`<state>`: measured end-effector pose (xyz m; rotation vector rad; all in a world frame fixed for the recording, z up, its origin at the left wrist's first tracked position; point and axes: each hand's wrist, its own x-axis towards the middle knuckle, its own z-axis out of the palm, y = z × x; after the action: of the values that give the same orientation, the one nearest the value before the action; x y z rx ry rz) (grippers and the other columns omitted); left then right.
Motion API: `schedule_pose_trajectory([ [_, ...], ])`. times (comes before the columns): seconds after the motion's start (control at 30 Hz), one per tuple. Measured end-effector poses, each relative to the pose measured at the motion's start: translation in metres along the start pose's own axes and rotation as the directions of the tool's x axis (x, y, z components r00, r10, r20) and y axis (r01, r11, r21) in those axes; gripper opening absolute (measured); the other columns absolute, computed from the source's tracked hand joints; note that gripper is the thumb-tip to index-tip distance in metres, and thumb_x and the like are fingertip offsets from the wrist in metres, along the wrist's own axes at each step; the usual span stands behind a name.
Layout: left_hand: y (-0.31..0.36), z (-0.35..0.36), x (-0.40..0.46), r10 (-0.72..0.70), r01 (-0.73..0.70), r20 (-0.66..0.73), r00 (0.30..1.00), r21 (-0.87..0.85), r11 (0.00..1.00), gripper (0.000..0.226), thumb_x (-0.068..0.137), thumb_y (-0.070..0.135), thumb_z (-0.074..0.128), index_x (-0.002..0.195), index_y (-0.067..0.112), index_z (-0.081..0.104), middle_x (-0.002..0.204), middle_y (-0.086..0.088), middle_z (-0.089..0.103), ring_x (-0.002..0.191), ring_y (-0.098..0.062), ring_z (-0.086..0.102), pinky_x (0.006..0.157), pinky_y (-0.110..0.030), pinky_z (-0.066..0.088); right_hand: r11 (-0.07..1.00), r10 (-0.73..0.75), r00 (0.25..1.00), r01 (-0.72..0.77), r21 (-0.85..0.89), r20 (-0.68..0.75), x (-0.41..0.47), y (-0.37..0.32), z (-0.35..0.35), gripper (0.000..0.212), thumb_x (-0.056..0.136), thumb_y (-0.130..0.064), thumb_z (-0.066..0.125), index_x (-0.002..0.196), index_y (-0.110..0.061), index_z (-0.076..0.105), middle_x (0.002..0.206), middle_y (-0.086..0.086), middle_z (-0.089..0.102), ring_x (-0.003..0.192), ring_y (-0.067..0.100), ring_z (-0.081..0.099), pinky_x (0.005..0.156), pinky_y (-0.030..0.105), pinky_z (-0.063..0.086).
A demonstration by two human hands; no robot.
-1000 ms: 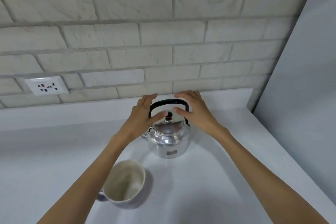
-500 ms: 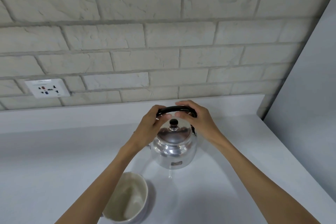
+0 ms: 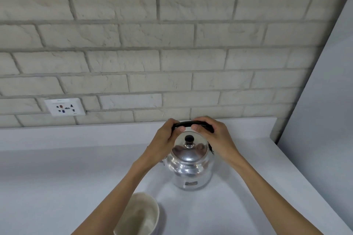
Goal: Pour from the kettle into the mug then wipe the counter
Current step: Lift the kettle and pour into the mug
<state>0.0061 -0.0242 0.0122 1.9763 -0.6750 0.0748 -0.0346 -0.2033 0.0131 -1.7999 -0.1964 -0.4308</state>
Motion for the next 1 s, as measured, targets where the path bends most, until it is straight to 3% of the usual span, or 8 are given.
schedule_pose_trajectory([
  [0.2, 0.045, -0.015, -0.004, 0.083, -0.084, -0.023, 0.996, -0.022, 0.996, 0.019, 0.095, 0.035, 0.044, 0.095, 0.018, 0.051, 0.072, 0.01, 0.05, 0.061, 0.008, 0.048, 0.06, -0.007, 0.038, 0.996, -0.088, 0.995, 0.087, -0.02, -0.05, -0.001, -0.046, -0.014, 0.009, 0.081, -0.027, 0.072, 0.09, -0.025, 0.071, 0.089, -0.009, 0.073, 0.088, 0.007, 0.067, 0.08, 0.017, 0.051],
  [0.43, 0.092, -0.031, -0.027, 0.182, -0.182, -0.049, 0.982, 0.006, 0.983, 0.021, 0.096, 0.032, 0.045, 0.1, 0.013, 0.053, 0.07, 0.011, 0.049, 0.06, 0.008, 0.048, 0.058, -0.009, 0.038, 0.983, -0.184, 0.98, 0.182, -0.031, -0.071, -0.022, -0.098, -0.021, 0.008, 0.082, -0.023, 0.071, 0.085, -0.029, 0.072, 0.085, -0.013, 0.073, 0.085, 0.004, 0.067, 0.076, 0.011, 0.048],
  [0.63, 0.11, -0.048, -0.06, 0.178, -0.178, -0.015, 0.984, 0.002, 0.984, 0.026, 0.092, 0.038, 0.049, 0.105, 0.015, 0.053, 0.083, 0.005, 0.056, 0.082, -0.019, 0.059, 0.075, -0.034, 0.05, 0.976, -0.202, 0.978, 0.196, -0.093, -0.059, -0.047, -0.124, -0.015, 0.006, 0.082, -0.025, 0.071, 0.088, -0.025, 0.072, 0.085, -0.007, 0.073, 0.085, 0.008, 0.067, 0.078, 0.018, 0.05],
  [0.8, 0.081, -0.07, -0.094, 0.115, -0.116, 0.08, 0.99, 0.009, 0.993, 0.059, 0.072, 0.058, 0.061, 0.119, 0.024, 0.05, 0.106, 0.002, 0.057, 0.098, -0.007, 0.056, 0.082, -0.021, 0.048, 0.972, -0.167, 0.986, 0.166, -0.168, 0.011, -0.067, -0.134, -0.011, 0.01, 0.082, -0.027, 0.072, 0.091, -0.022, 0.072, 0.085, -0.009, 0.072, 0.081, 0.003, 0.065, 0.075, 0.017, 0.048],
  [1.0, 0.014, -0.086, -0.148, -0.115, 0.097, 0.162, 0.98, 0.118, 0.988, 0.096, 0.053, 0.07, 0.072, 0.133, 0.032, 0.038, 0.125, 0.011, 0.049, 0.117, 0.001, 0.044, 0.096, -0.023, 0.034, 0.967, -0.125, 0.989, 0.138, -0.213, 0.072, -0.084, -0.137, -0.009, 0.01, 0.081, -0.026, 0.072, 0.091, -0.024, 0.072, 0.087, -0.009, 0.073, 0.085, 0.003, 0.066, 0.08, 0.019, 0.05],
])
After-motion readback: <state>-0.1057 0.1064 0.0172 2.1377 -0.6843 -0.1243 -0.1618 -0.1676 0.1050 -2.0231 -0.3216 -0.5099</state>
